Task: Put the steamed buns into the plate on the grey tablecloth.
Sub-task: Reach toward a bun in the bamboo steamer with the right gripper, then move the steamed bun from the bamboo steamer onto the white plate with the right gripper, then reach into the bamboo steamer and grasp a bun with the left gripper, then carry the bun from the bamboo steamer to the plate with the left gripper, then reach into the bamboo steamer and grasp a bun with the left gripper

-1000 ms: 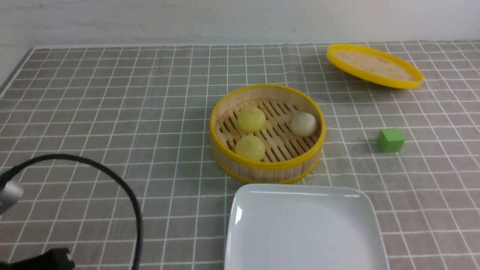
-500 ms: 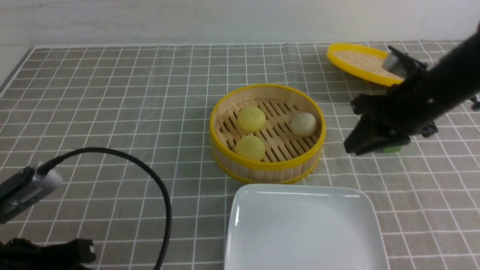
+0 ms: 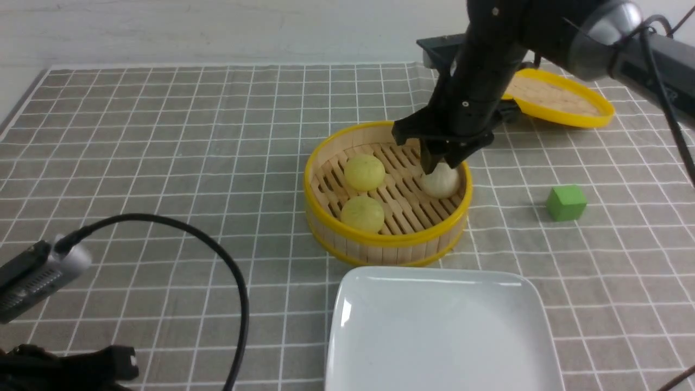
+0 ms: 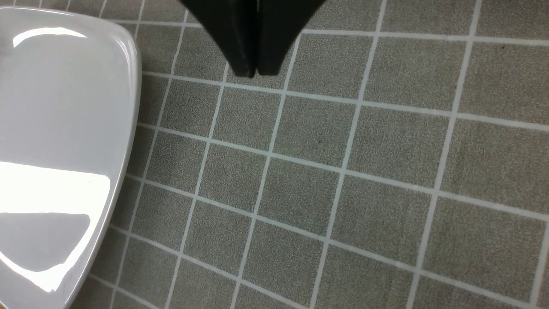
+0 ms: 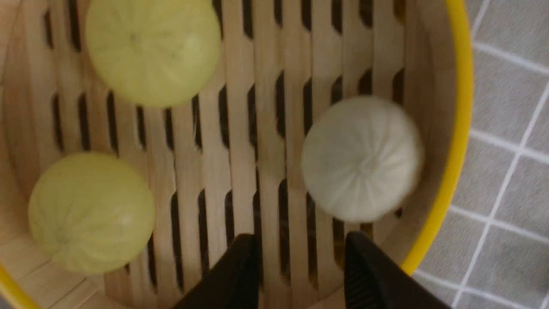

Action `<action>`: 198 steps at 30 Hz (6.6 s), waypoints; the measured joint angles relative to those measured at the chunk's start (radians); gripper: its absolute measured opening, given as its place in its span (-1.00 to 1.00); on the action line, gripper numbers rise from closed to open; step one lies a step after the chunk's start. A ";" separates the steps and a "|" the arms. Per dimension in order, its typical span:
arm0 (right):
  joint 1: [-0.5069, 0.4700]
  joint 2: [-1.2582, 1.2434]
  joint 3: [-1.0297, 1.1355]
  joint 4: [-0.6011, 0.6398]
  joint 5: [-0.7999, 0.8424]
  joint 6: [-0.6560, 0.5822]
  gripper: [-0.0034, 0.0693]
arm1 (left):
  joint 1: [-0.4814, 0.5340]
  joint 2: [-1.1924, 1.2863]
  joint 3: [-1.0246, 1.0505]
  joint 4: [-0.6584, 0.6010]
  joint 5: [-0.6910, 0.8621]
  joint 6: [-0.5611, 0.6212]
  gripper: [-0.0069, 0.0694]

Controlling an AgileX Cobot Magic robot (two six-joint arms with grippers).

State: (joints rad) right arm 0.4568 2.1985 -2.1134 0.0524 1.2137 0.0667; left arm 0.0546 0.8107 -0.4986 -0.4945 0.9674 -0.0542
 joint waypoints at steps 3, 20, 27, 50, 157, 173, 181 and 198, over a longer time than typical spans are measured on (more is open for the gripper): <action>0.003 0.024 -0.018 -0.021 -0.029 0.012 -0.09 | 0.000 0.000 0.000 0.000 -0.010 0.000 -0.74; 0.010 0.135 -0.031 -0.129 -0.079 -0.013 -0.46 | 0.000 0.000 0.000 0.000 -0.021 0.000 -0.68; 0.028 0.078 -0.063 -0.123 0.005 -0.014 -0.86 | 0.000 0.000 0.000 0.000 -0.019 0.000 -0.64; 0.037 -0.503 0.954 0.207 -0.196 -0.067 -0.81 | 0.000 -0.001 0.000 0.004 -0.009 0.000 -0.56; 0.037 -1.428 1.437 -0.089 -0.176 0.002 -0.85 | -0.833 1.039 -1.099 0.383 0.243 -0.191 -0.64; 0.037 -1.428 1.437 -0.093 -0.182 0.002 -0.80 | -0.919 1.115 -1.079 0.555 0.064 -0.249 0.68; 0.037 -1.428 1.437 -0.100 -0.188 0.002 -0.80 | -0.753 1.158 -1.356 0.691 0.088 -0.400 0.64; 0.037 -1.428 1.437 -0.103 -0.239 0.002 -0.75 | -0.598 1.472 -1.661 0.543 0.025 -0.364 0.49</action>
State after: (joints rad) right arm 0.4940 0.7704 -0.6761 -0.0507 0.9748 0.0689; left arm -0.5434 2.2823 -2.1601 0.0487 0.9923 -0.4181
